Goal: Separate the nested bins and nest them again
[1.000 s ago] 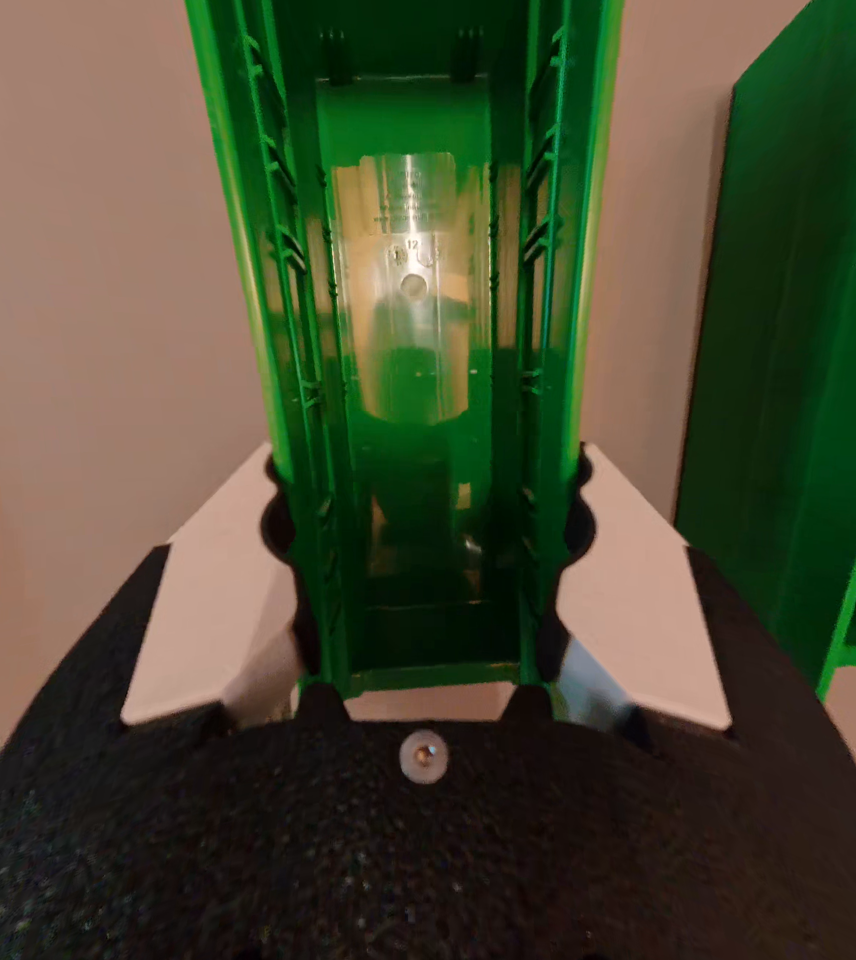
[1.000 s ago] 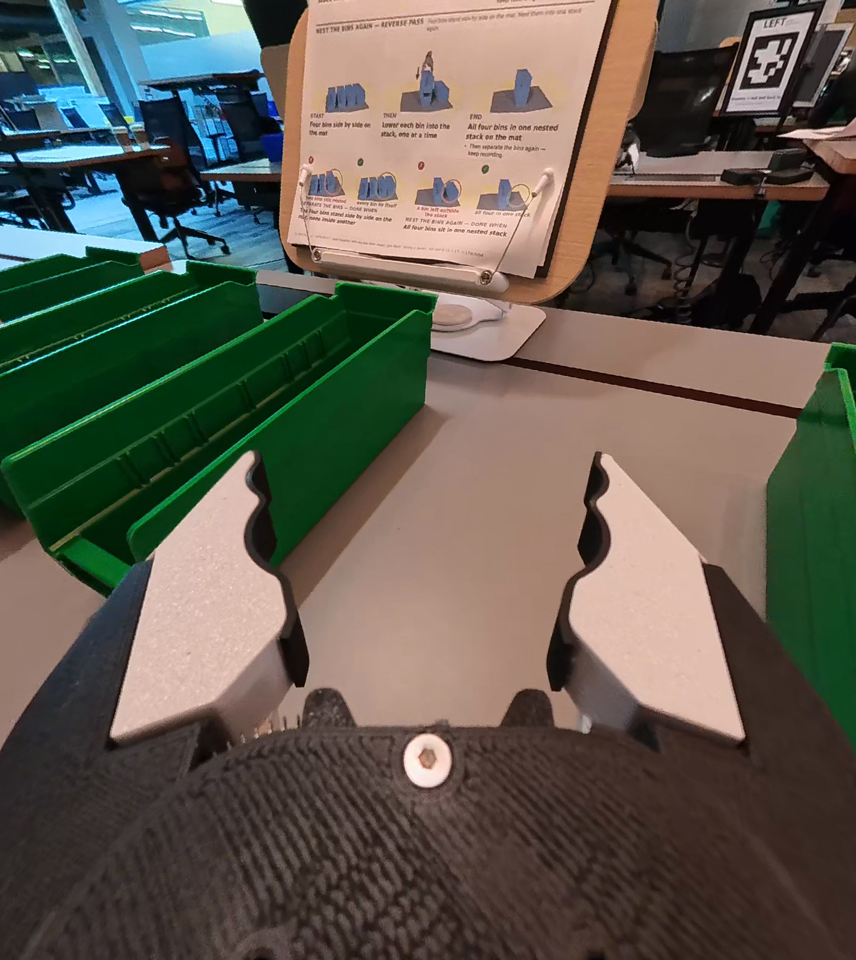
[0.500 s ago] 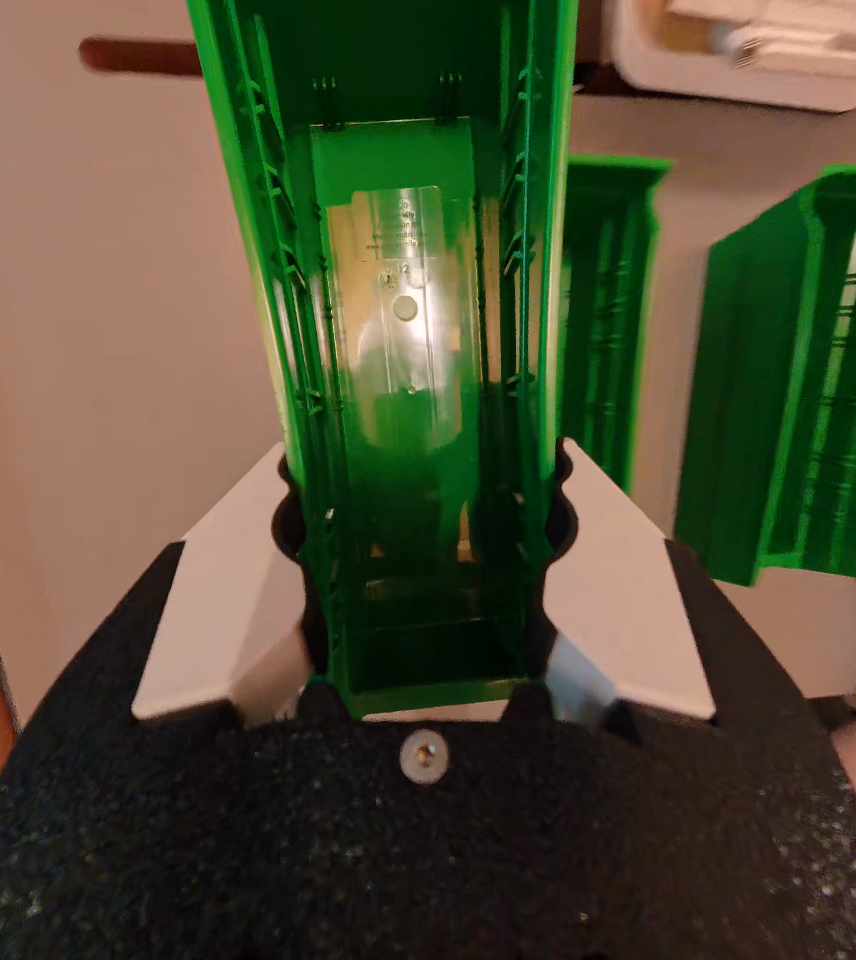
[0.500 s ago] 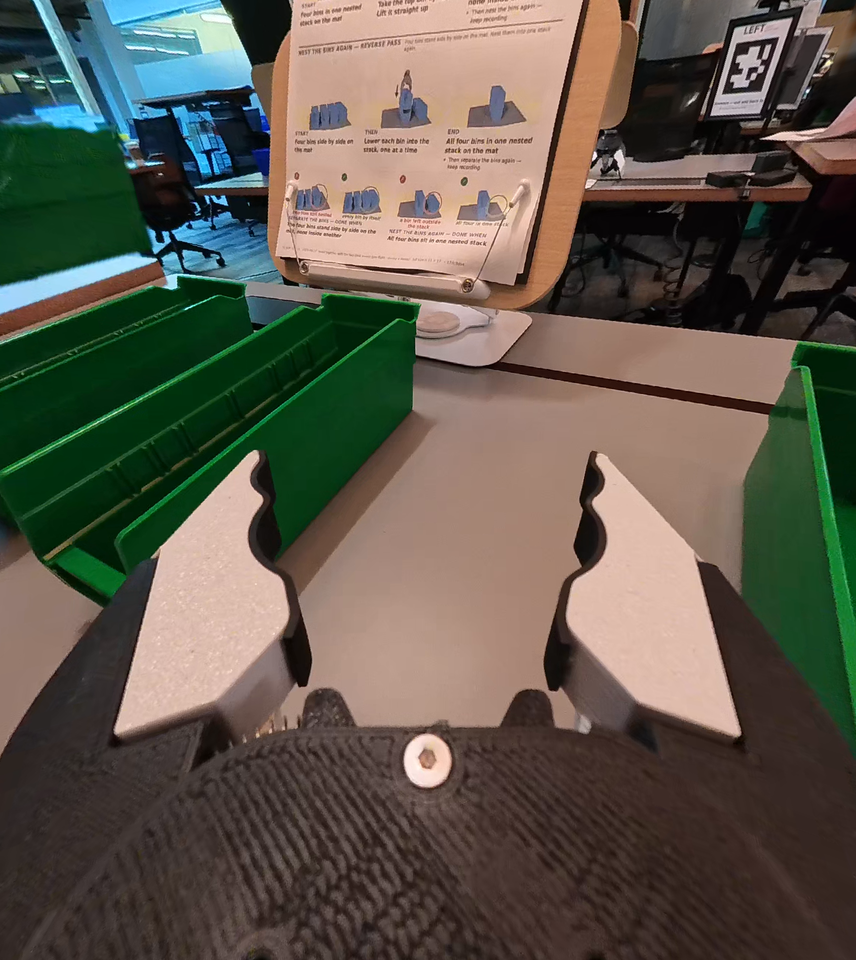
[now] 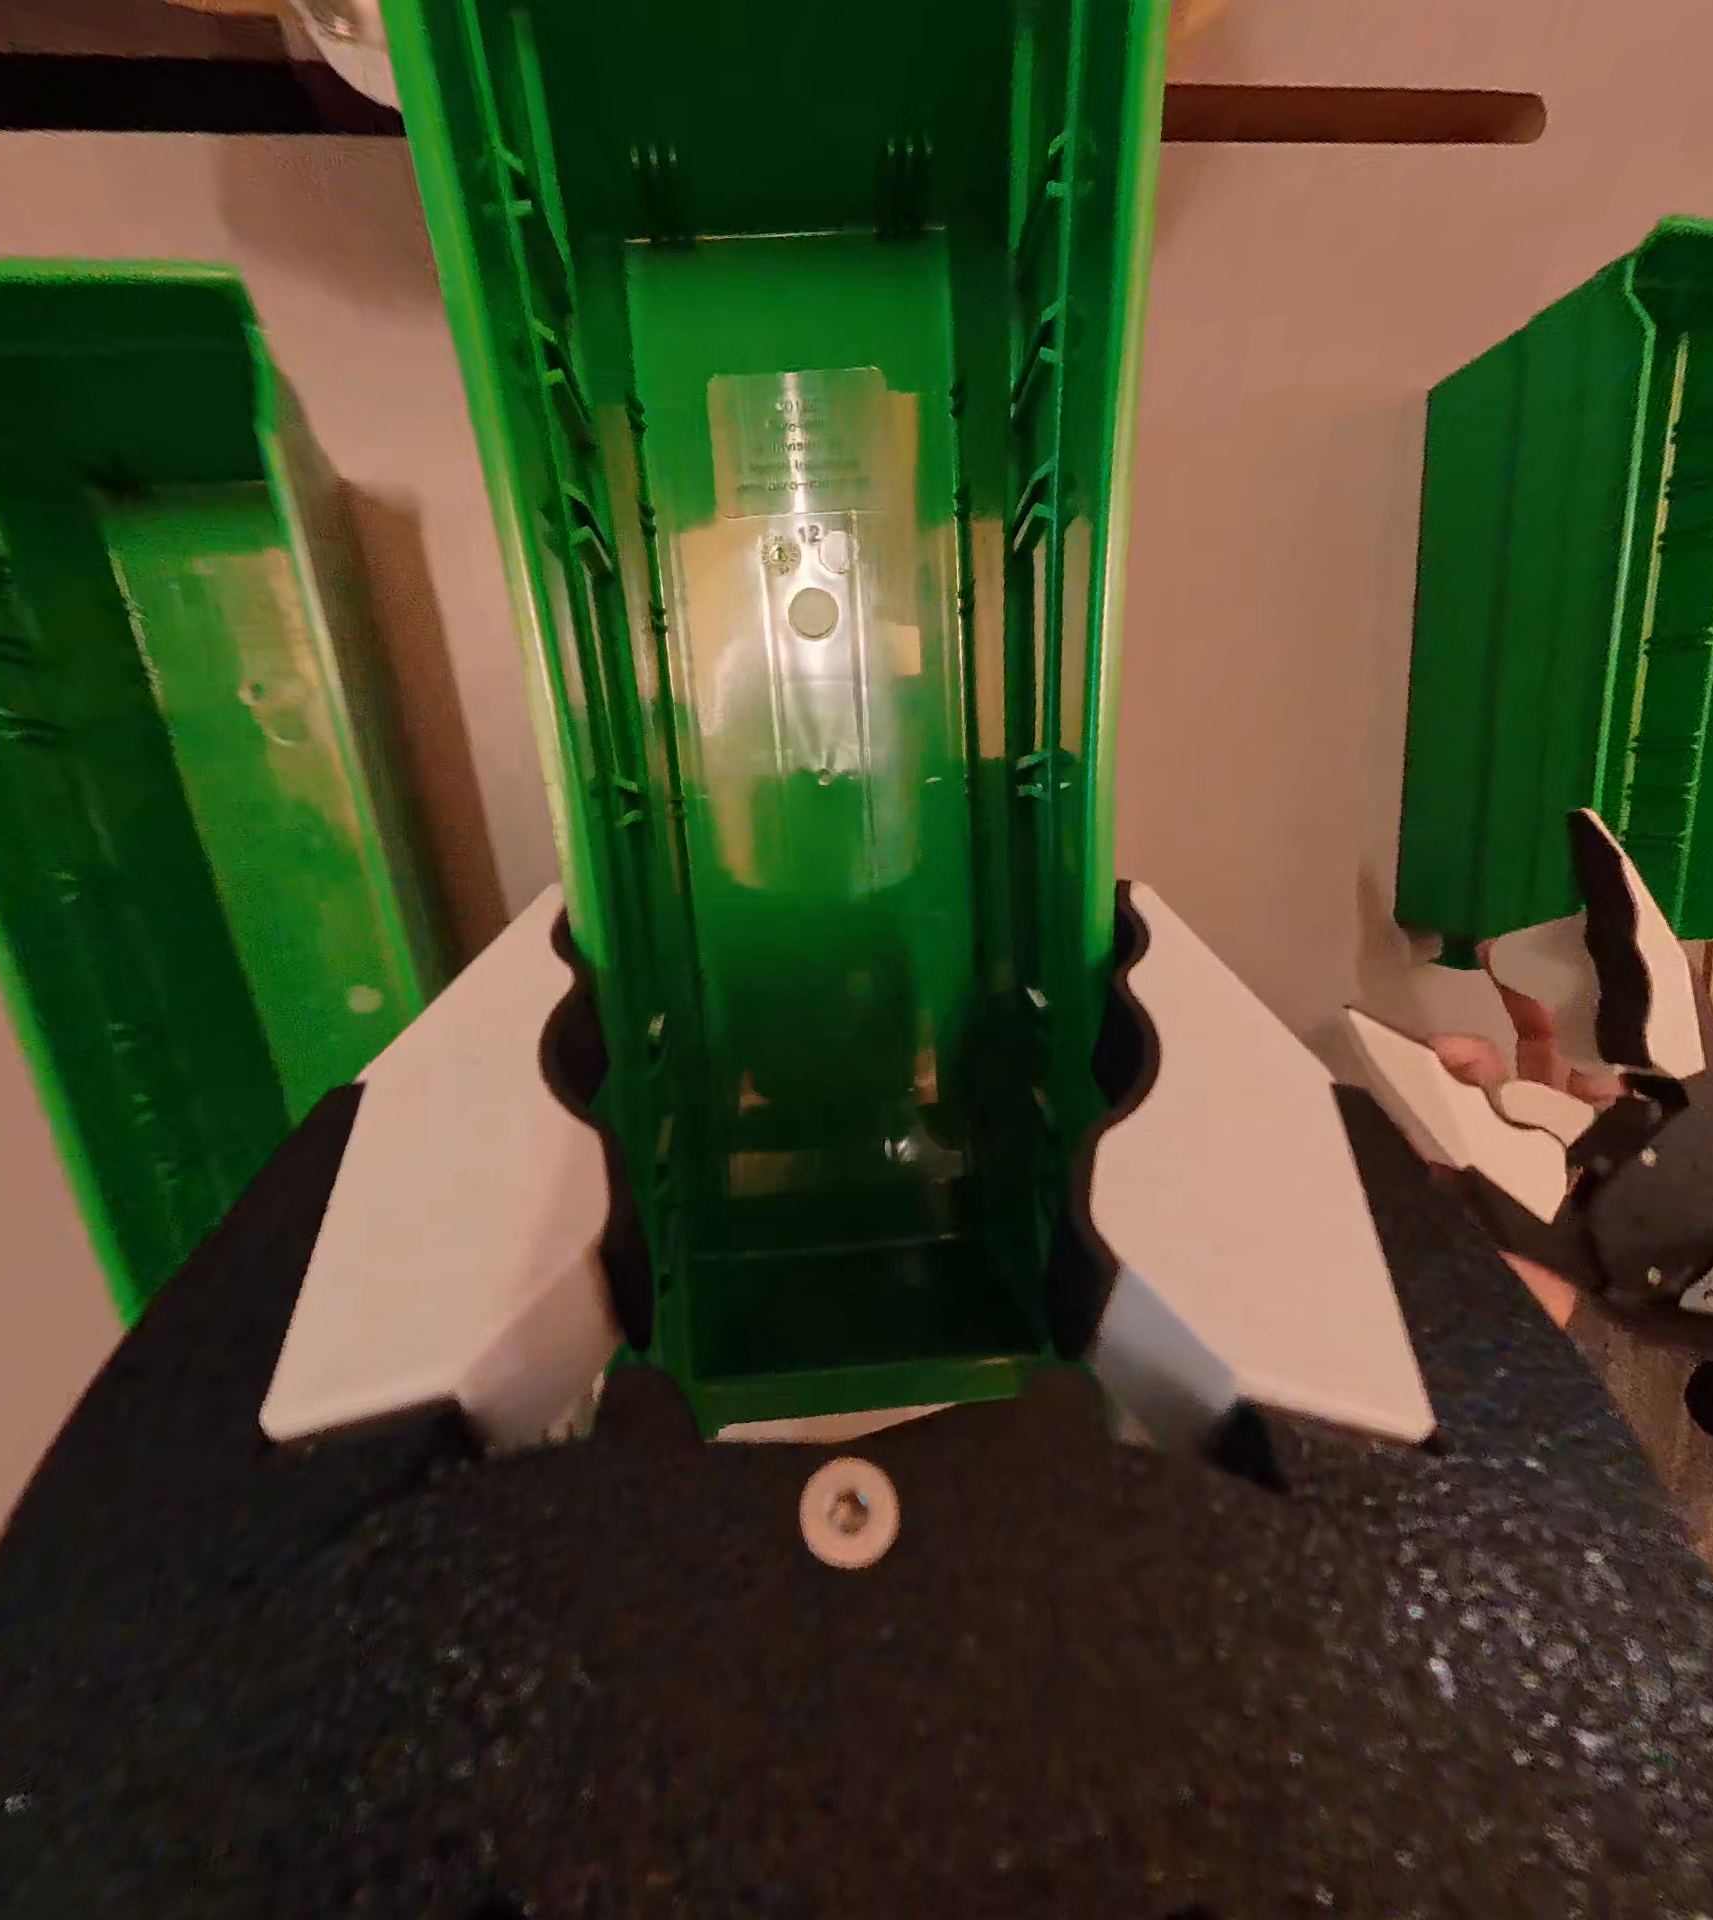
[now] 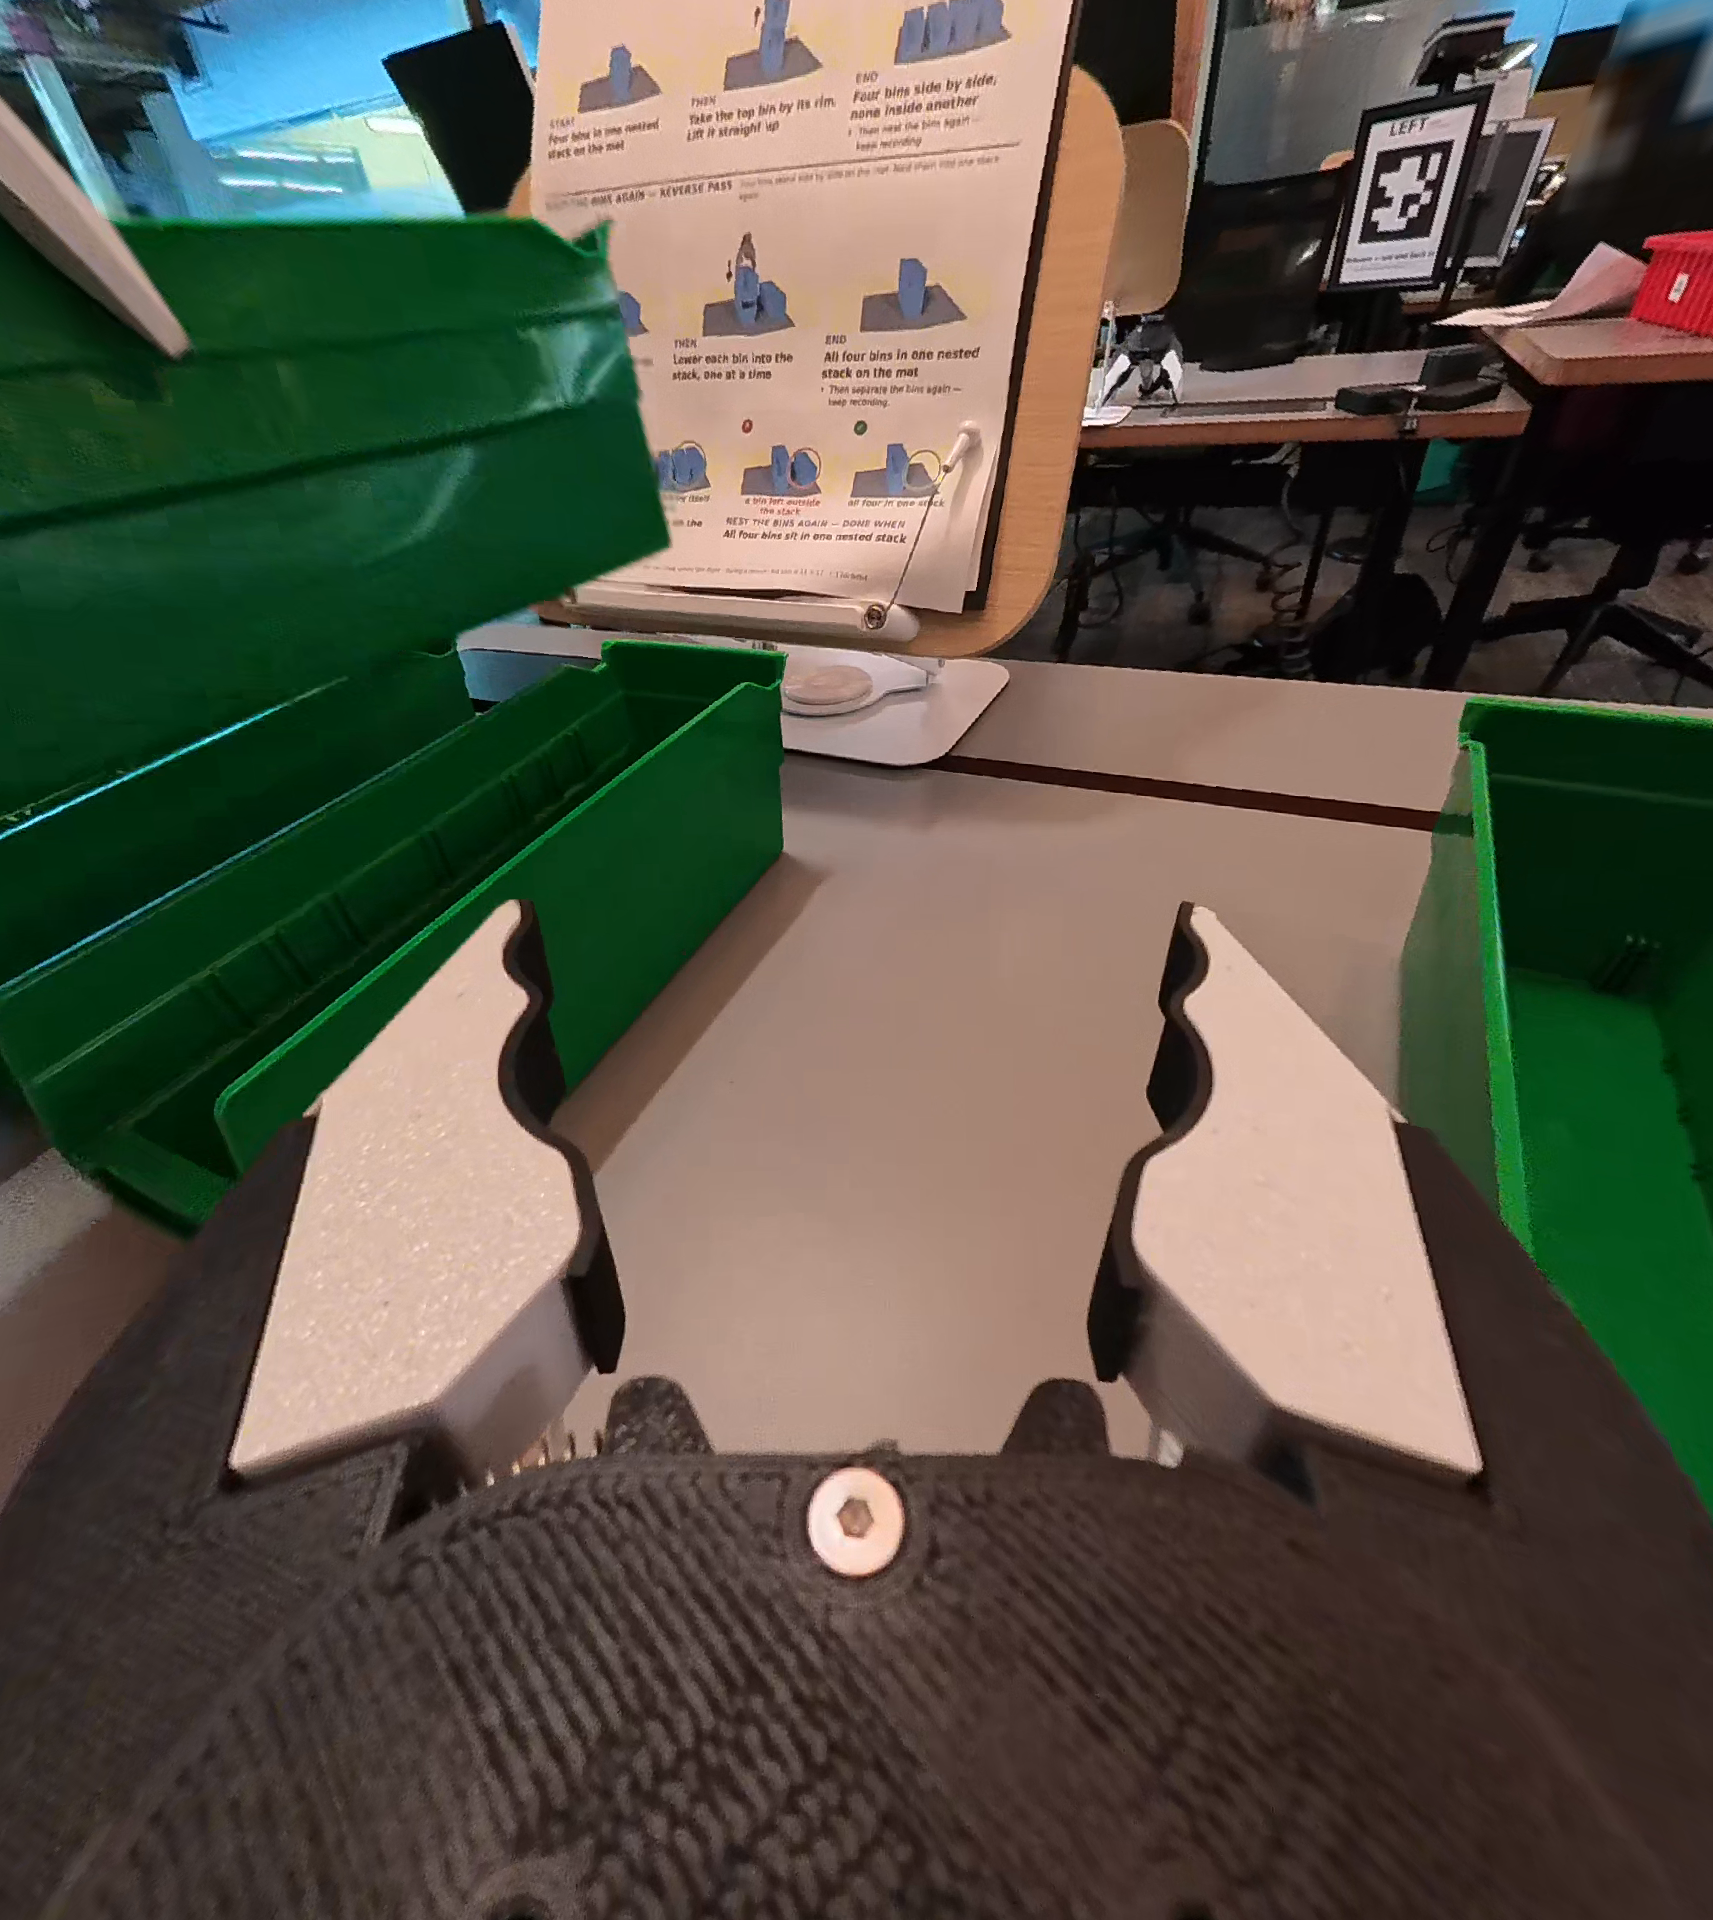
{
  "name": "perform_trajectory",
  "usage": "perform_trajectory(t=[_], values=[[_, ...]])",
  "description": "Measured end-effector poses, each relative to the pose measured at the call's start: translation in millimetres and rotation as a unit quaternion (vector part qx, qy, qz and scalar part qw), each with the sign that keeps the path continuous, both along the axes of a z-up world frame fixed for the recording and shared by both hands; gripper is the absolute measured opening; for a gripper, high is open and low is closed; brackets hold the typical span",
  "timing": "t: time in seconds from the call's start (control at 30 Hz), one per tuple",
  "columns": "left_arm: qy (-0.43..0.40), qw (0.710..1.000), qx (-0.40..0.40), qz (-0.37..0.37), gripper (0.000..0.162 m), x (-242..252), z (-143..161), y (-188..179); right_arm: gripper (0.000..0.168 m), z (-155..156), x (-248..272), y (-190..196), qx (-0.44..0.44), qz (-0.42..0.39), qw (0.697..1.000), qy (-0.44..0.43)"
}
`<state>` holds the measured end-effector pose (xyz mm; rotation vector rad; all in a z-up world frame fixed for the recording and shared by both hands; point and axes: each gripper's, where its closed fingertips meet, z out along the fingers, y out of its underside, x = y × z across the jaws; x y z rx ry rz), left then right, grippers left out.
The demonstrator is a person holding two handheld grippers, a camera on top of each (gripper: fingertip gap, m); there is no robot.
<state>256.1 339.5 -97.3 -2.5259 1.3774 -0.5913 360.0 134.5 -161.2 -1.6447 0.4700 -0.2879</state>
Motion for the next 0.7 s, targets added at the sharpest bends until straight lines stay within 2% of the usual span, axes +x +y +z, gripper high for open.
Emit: perform_trajectory(t=[0.2, 0.7], values=[[0.021, 0.999, 0.024, 0.026, 0.097, 17.7, -26.3, -27.3, 0.116, 7.9, -1.2, -5.6, 0.015, 0.002, 1.0, 0.0], [0.053, 0.997, 0.047, 0.028, 0.1, 26.3, -80.2, -37.4, 0.115, 3.8, 3.4, -7.1, 0.017, 0.001, 1.0, 0.011]])
